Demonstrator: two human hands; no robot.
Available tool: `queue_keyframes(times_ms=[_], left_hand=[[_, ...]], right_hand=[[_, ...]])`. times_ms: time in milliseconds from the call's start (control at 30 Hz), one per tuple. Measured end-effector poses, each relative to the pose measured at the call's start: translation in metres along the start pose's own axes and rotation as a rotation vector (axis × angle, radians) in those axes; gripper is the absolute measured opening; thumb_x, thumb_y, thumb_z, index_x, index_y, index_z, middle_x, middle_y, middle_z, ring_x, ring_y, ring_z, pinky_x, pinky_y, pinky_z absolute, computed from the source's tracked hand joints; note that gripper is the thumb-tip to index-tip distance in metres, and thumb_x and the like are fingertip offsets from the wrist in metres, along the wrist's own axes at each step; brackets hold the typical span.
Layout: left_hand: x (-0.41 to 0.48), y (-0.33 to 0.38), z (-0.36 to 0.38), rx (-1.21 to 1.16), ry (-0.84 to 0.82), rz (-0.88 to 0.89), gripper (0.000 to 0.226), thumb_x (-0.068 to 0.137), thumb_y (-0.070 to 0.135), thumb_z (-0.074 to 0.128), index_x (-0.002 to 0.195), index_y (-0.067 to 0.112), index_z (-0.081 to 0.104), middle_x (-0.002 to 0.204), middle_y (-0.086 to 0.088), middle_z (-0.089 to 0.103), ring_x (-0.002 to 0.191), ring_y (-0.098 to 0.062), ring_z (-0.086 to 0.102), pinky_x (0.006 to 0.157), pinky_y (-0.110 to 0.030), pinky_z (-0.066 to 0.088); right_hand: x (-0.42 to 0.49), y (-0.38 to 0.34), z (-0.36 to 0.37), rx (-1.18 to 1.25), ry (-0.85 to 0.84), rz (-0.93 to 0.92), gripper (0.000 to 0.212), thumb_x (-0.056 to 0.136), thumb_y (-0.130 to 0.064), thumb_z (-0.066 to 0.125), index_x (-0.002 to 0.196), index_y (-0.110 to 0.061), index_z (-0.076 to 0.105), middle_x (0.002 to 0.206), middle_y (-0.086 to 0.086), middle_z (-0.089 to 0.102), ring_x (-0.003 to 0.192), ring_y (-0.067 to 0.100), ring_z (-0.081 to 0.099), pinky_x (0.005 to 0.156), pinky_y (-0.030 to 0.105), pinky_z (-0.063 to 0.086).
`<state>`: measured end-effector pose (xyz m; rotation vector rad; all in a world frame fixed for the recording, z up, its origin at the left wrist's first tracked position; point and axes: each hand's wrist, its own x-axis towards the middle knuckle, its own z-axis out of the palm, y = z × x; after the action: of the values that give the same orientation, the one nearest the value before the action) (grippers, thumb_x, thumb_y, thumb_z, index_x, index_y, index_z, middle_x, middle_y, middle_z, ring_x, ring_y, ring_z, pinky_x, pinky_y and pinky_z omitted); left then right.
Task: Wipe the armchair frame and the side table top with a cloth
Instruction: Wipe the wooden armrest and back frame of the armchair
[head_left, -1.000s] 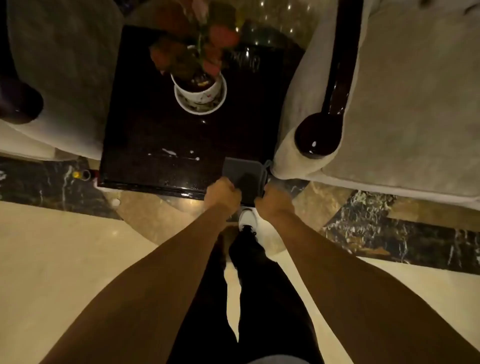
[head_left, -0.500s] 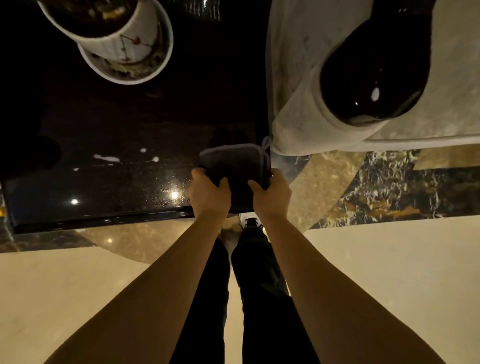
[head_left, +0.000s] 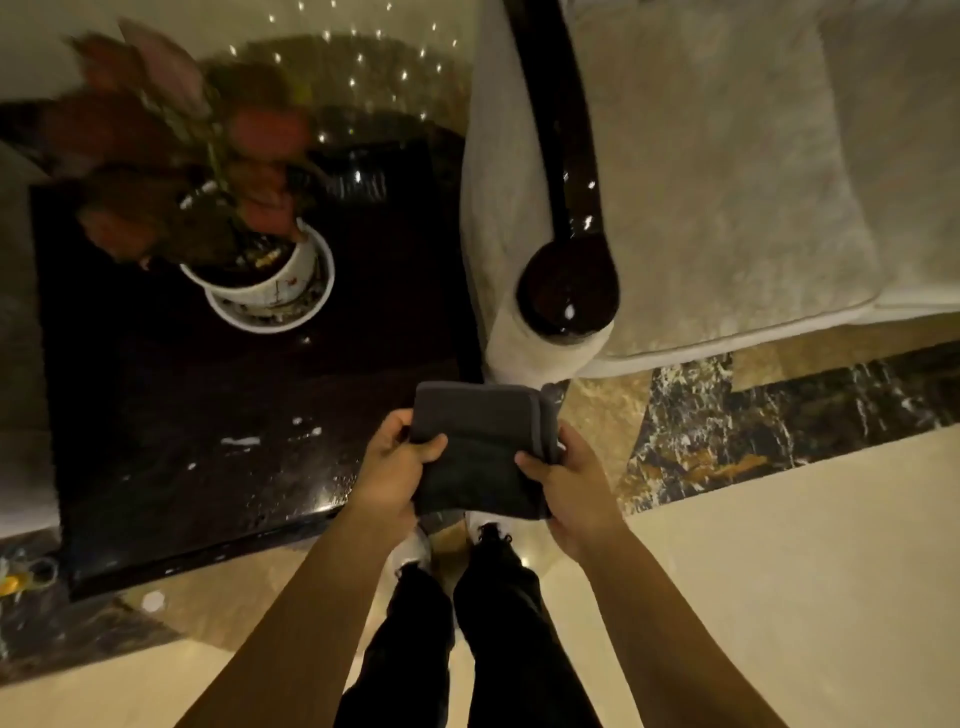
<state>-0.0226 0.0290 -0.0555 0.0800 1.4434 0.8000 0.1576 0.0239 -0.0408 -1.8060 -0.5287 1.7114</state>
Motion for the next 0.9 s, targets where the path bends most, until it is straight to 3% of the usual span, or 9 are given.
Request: queue_keyframes(times_ms=[200, 367, 467, 567, 600, 667, 733, 800, 900], left_hand=[[-0.066, 0.059, 0.063, -0.012, -0.161, 0.081, 0.038, 0.092, -0.006, 0.050, 0.119, 0.021, 0.058, 0.110, -0.011, 0.071, 0.094, -0.030, 0.072, 0.062, -0.037, 0.059], [-0.072, 0.095, 0.116, 0.083, -0.085, 0.324, 0.038, 0.091, -0.004, 0.056, 0.111, 0.029, 0.058, 0.111, -0.004, 0.072, 0.096, -0.020, 0.071, 0.073, -0.039, 0.062], [-0.055, 0.106, 0.137, 0.199, 0.040, 0.490, 0.038, 0.088, 0.001, 0.063, 0.099, 0.037, 0.059, 0.111, 0.007, 0.068, 0.103, -0.014, 0.066, 0.089, -0.044, 0.058], [-0.023, 0.107, 0.159, 0.416, 0.199, 0.587, 0.033, 0.089, 0.007, 0.064, 0.111, 0.031, 0.059, 0.110, 0.013, 0.057, 0.105, -0.010, 0.057, 0.095, -0.041, 0.053], [-0.015, 0.107, 0.161, 0.517, 0.242, 0.611, 0.032, 0.089, 0.007, 0.064, 0.114, 0.027, 0.061, 0.107, 0.014, 0.054, 0.104, -0.011, 0.055, 0.096, -0.039, 0.052], [0.000, 0.103, 0.158, 0.547, 0.293, 0.605, 0.028, 0.089, 0.006, 0.063, 0.114, 0.021, 0.064, 0.105, 0.013, 0.056, 0.105, -0.013, 0.054, 0.096, -0.036, 0.049], [0.009, 0.094, 0.150, 0.224, 0.256, 0.466, 0.022, 0.093, 0.006, 0.059, 0.110, 0.016, 0.067, 0.108, 0.004, 0.066, 0.104, -0.014, 0.060, 0.091, -0.032, 0.050], [0.013, 0.082, 0.143, -0.121, 0.193, 0.352, 0.022, 0.097, 0.007, 0.051, 0.105, 0.017, 0.069, 0.103, 0.000, 0.072, 0.100, -0.018, 0.065, 0.081, -0.029, 0.053], [0.023, 0.056, 0.151, -0.143, 0.199, 0.406, 0.042, 0.089, -0.012, 0.044, 0.114, 0.014, 0.066, 0.113, -0.006, 0.070, 0.112, -0.027, 0.063, 0.088, -0.034, 0.053]], right_hand=[[-0.060, -0.085, -0.028, 0.013, 0.085, -0.149, 0.030, 0.092, 0.011, 0.057, 0.102, -0.017, 0.062, 0.103, 0.013, 0.074, 0.090, 0.027, 0.073, 0.068, 0.034, 0.060], [-0.054, -0.141, -0.045, -0.162, 0.191, -0.279, 0.027, 0.094, 0.007, 0.057, 0.106, -0.018, 0.057, 0.108, 0.013, 0.069, 0.103, 0.031, 0.067, 0.085, 0.047, 0.059], [-0.032, -0.160, -0.049, -0.301, 0.229, -0.386, 0.034, 0.093, 0.005, 0.058, 0.114, -0.021, 0.053, 0.109, 0.001, 0.067, 0.107, 0.024, 0.065, 0.090, 0.045, 0.058], [0.013, -0.170, -0.048, -0.664, 0.361, -0.703, 0.051, 0.092, -0.006, 0.062, 0.139, -0.020, 0.045, 0.136, 0.007, 0.054, 0.126, 0.017, 0.048, 0.108, 0.034, 0.040], [0.026, -0.171, -0.044, -0.873, 0.339, -0.842, 0.052, 0.094, -0.015, 0.060, 0.144, -0.015, 0.043, 0.146, 0.013, 0.046, 0.135, 0.024, 0.041, 0.112, 0.036, 0.033], [0.053, -0.168, -0.030, -1.290, 0.052, -1.020, 0.053, 0.102, -0.032, 0.045, 0.151, -0.014, 0.040, 0.159, 0.017, 0.035, 0.151, 0.036, 0.023, 0.122, 0.049, 0.024], [0.080, -0.164, -0.021, -1.647, -0.288, -1.115, 0.057, 0.105, -0.043, 0.030, 0.157, -0.019, 0.031, 0.166, 0.013, 0.025, 0.156, 0.034, 0.010, 0.124, 0.055, 0.019], [0.113, -0.179, -0.027, -1.788, -0.502, -1.318, 0.059, 0.105, -0.049, 0.029, 0.158, -0.023, 0.028, 0.166, 0.012, 0.026, 0.155, 0.033, 0.012, 0.126, 0.051, 0.012], [0.151, -0.211, -0.039, -1.736, -0.593, -1.530, 0.056, 0.104, -0.046, 0.035, 0.155, -0.023, 0.036, 0.160, 0.012, 0.038, 0.154, 0.029, 0.022, 0.127, 0.045, 0.009]])
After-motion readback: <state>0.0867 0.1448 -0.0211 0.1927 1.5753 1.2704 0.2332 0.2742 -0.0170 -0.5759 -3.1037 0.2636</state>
